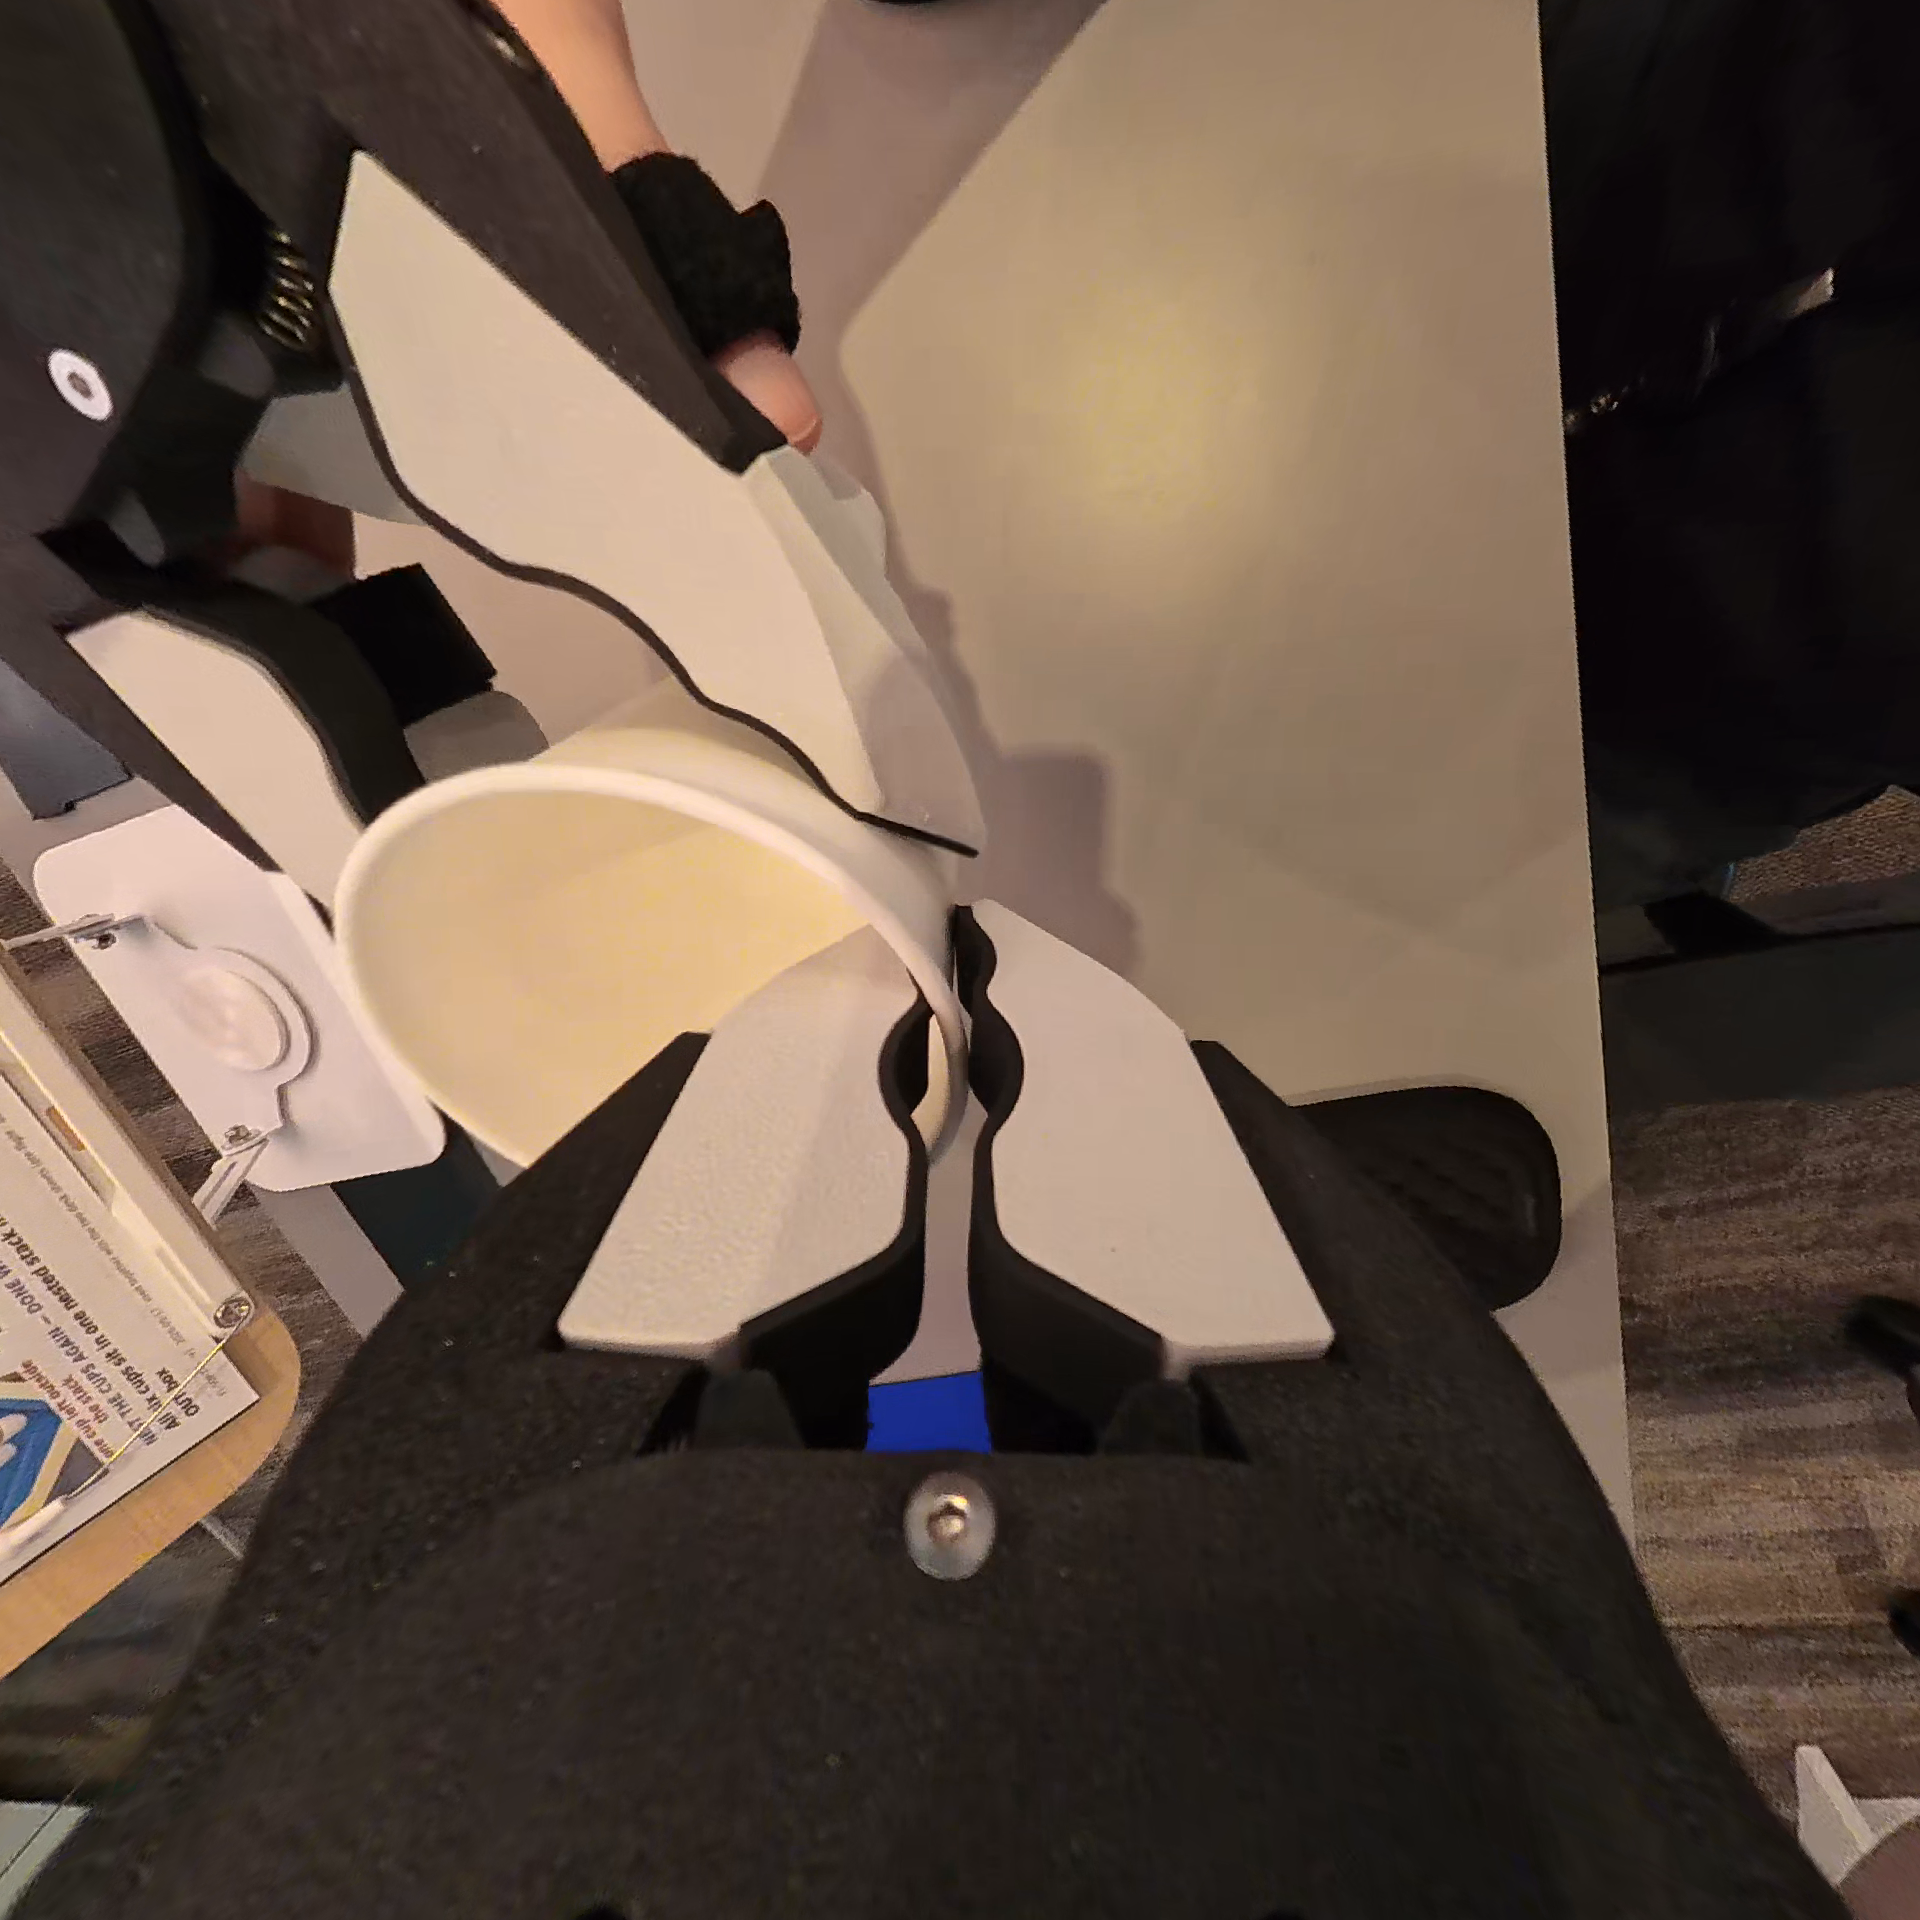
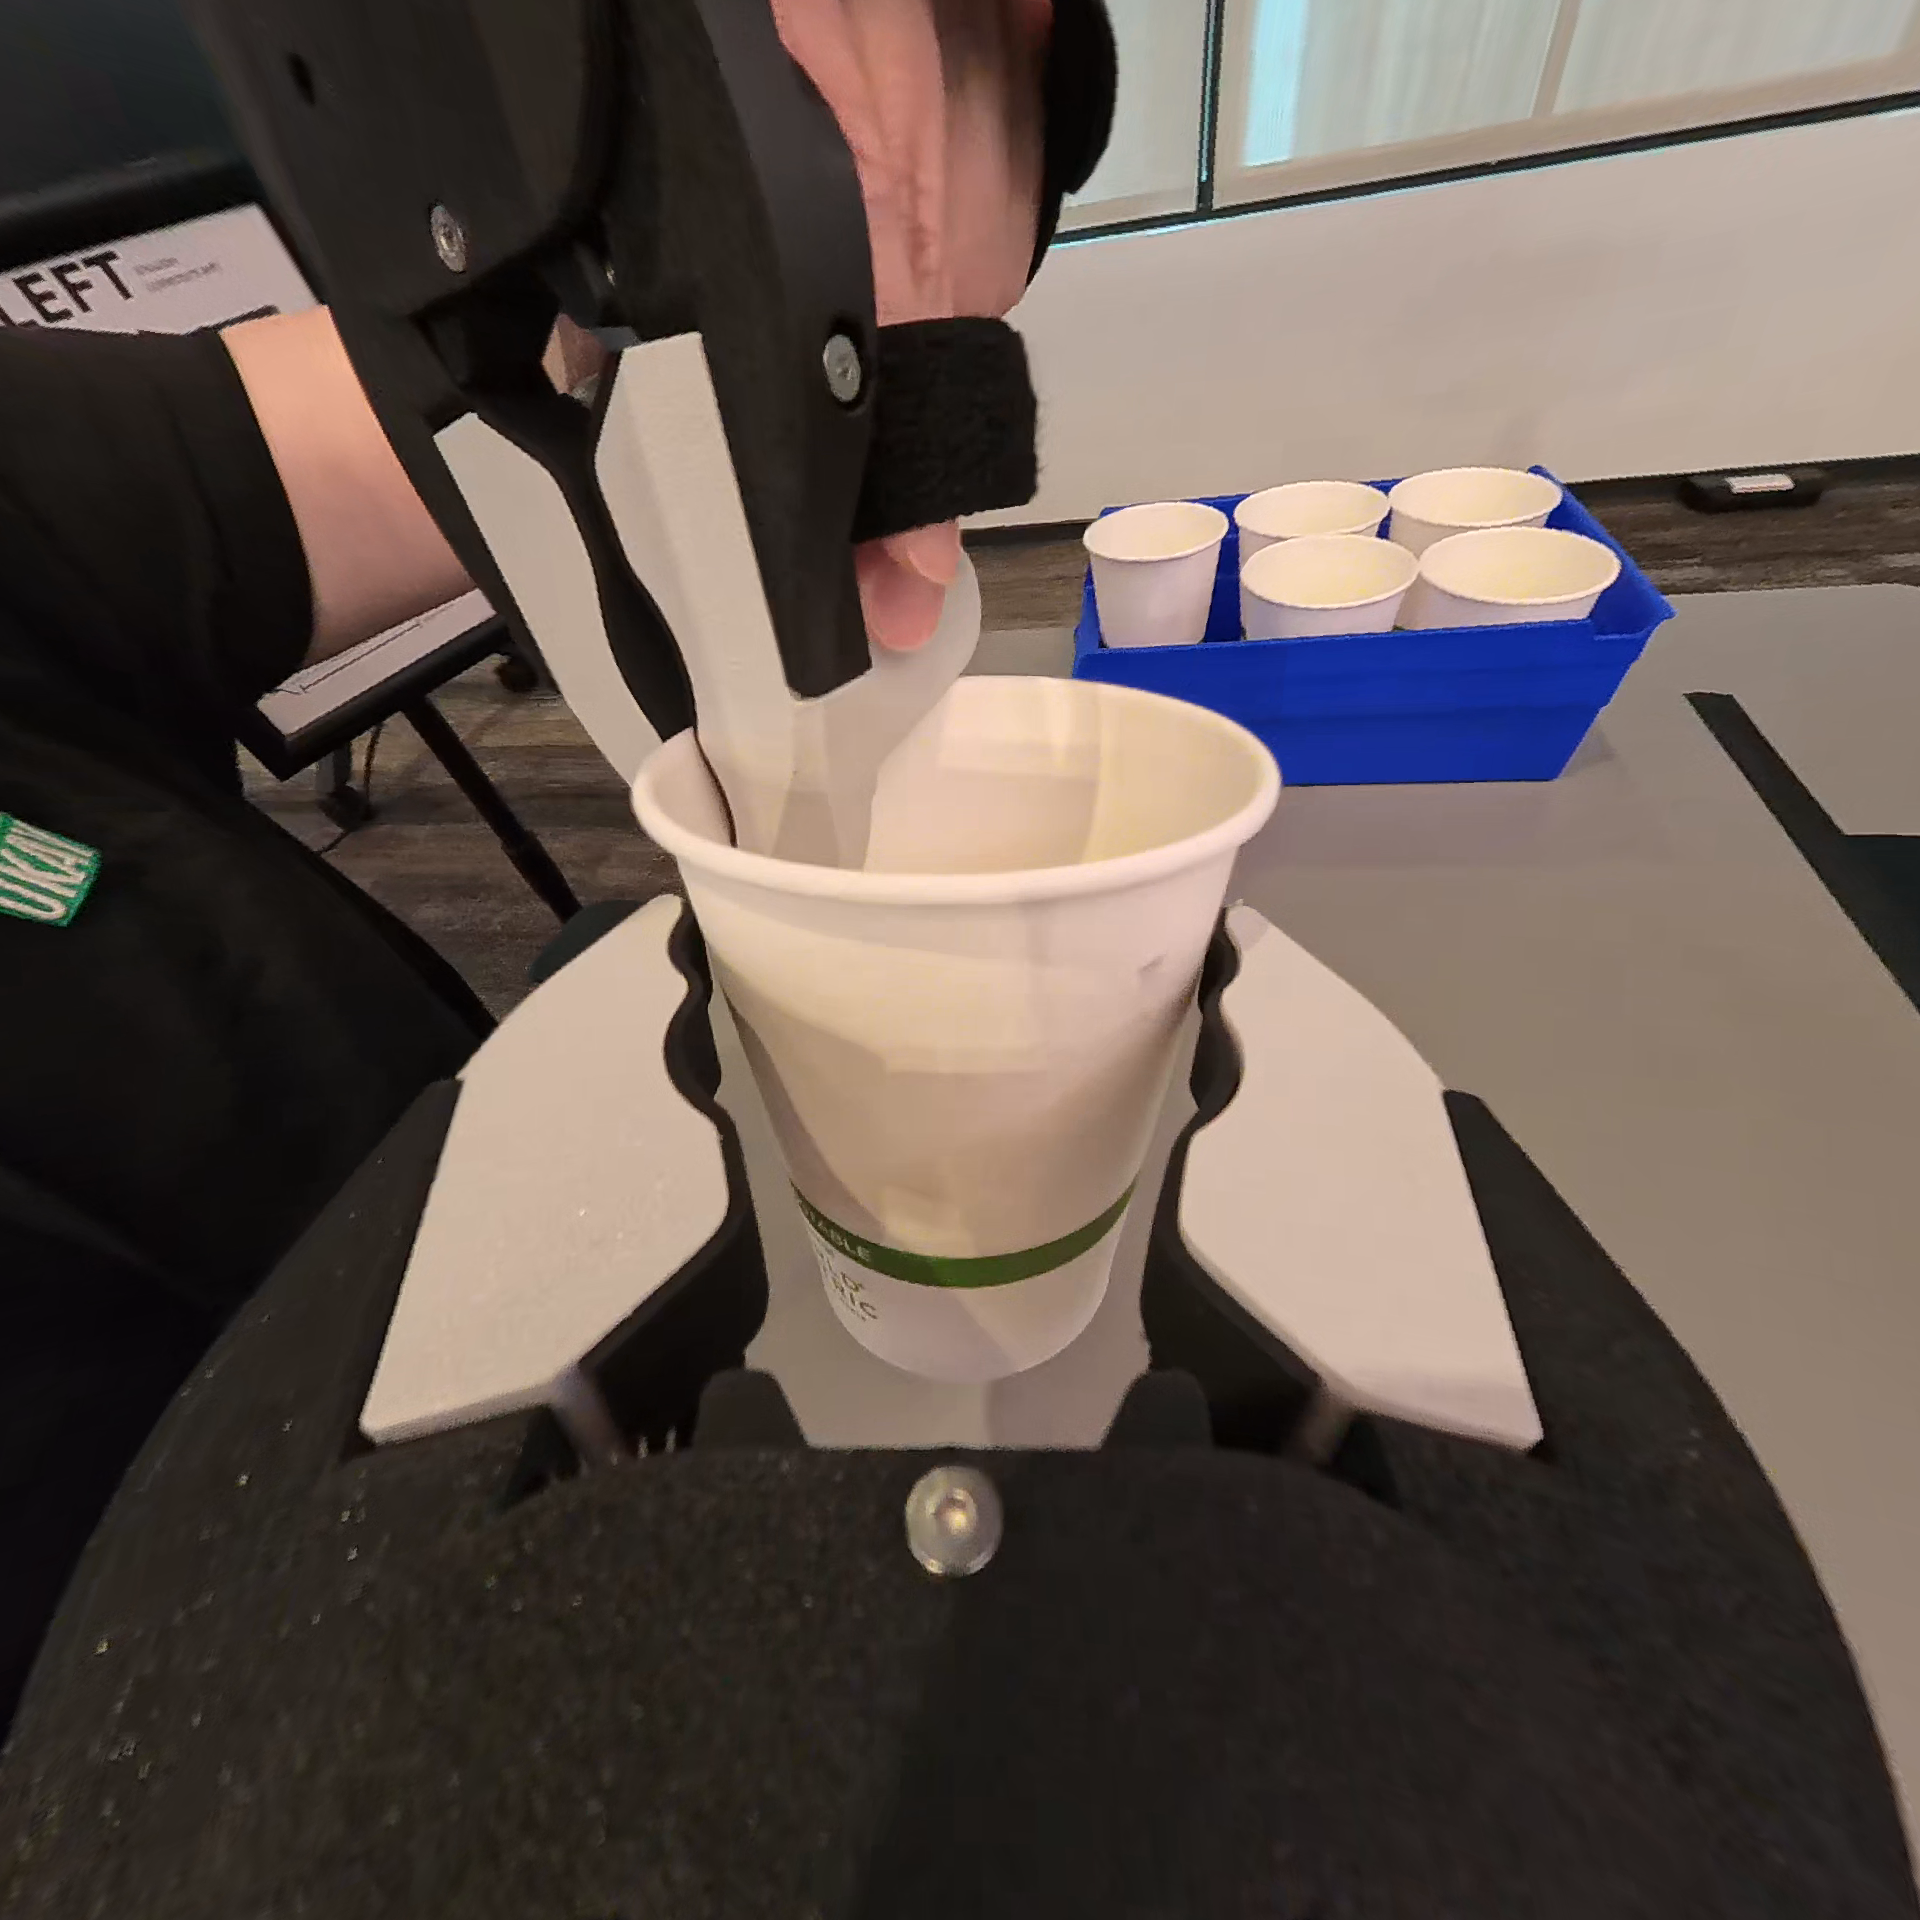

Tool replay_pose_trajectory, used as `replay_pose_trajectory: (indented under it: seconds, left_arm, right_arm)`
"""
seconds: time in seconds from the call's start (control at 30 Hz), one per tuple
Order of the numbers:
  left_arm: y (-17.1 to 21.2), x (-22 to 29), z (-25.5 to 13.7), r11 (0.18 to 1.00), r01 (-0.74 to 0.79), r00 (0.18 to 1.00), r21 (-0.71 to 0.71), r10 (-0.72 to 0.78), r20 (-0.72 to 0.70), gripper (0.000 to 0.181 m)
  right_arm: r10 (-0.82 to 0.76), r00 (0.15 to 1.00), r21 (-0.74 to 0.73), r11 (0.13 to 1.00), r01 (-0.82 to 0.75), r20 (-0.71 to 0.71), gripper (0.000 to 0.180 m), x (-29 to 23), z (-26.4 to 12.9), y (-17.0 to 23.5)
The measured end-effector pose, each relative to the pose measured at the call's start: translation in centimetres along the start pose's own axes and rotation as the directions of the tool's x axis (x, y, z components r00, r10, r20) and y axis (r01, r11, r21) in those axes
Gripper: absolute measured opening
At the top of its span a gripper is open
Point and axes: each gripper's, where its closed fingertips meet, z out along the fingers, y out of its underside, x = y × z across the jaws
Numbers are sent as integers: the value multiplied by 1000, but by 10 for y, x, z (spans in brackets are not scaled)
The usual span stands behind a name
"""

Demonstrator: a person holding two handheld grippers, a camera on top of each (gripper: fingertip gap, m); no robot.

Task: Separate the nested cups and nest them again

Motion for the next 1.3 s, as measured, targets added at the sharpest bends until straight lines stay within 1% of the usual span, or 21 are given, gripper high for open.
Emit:
replay_pose_trajectory:
  seconds: [0.07, 0.17, 0.37, 0.47, 0.53, 0.67, 0.77, 0.87, 0.97, 1.03, 1.07, 1.1, 1.17, 1.2, 1.27, 1.3]
  left_arm:
    - [-2, 3, 1, 1000, -5, 1000, 8, 5, -11, 0]
    - [-4, 6, 1, 1000, -21, 1000, 12, 21, -16, 1]
    - [-7, 8, 1, 1000, -17, 1000, 26, 18, -16, 3]
    - [-8, 2, 0, 999, 2, 1000, 35, -3, 25, 20]
    - [-8, -3, -1, 999, 15, 998, 49, -18, 52, 27]
    - [-6, -9, -5, 994, 63, 994, 90, -71, 85, 44]
    - [0, -16, -12, 989, 88, 984, 119, -105, 146, 52]
    - [9, -23, -26, 970, 135, 959, 202, -179, 219, 53]
    - [25, -27, -42, 914, 202, 910, 353, -308, 277, 51]
    - [42, -25, -45, 863, 254, 867, 437, -403, 293, 51]
    - [51, -20, -42, 838, 276, 850, 471, -442, 288, 50]
    - [59, -15, -38, 817, 298, 836, 493, -473, 279, 51]
    - [74, -3, -26, 787, 337, 809, 517, -523, 269, 50]
    - [81, 3, -19, 772, 357, 797, 526, -545, 259, 50]
    - [91, 16, -7, 743, 394, 776, 541, -584, 237, 50]
    - [96, 22, -3, 729, 405, 765, 552, -601, 231, 50]
  right_arm:
    - [13, 999, -2, 1000, -13, 42, 93, -5, 2, 2]
    - [16, 996, 19, 1000, -18, 88, 93, -10, 4, 0]
    - [16, 991, 33, 999, -21, 135, 90, -13, 5, 0]
    - [39, 986, 31, 999, -45, 164, 89, -15, 6, 0]
    - [58, 984, 28, 998, -64, 168, 89, -13, 6, 1]
    - [78, 986, 22, 996, -82, 146, 89, -5, 3, 5]
    - [94, 987, 28, 995, -98, 132, 89, 3, -4, 8]
    - [122, 991, 31, 992, -124, 62, 89, 23, -21, 13]
    - [167, 984, 90, 983, -162, -54, 89, 48, -62, 9]
    - [178, 962, 165, 976, -145, -208, 90, 65, -108, 0]
    - [177, 933, 215, 970, -112, -314, 90, 72, -137, -8]
    - [164, 883, 249, 967, -56, -439, 90, 78, -171, -15]
    - [117, 748, 285, 953, 101, -654, 91, 69, -241, -30]
    - [115, 658, 293, 942, 167, -744, 91, 60, -278, -33]
    - [153, 450, 287, 926, 246, -880, 91, 48, -352, -28]
    - [186, 343, 281, 925, 254, -921, 91, 47, -388, -17]
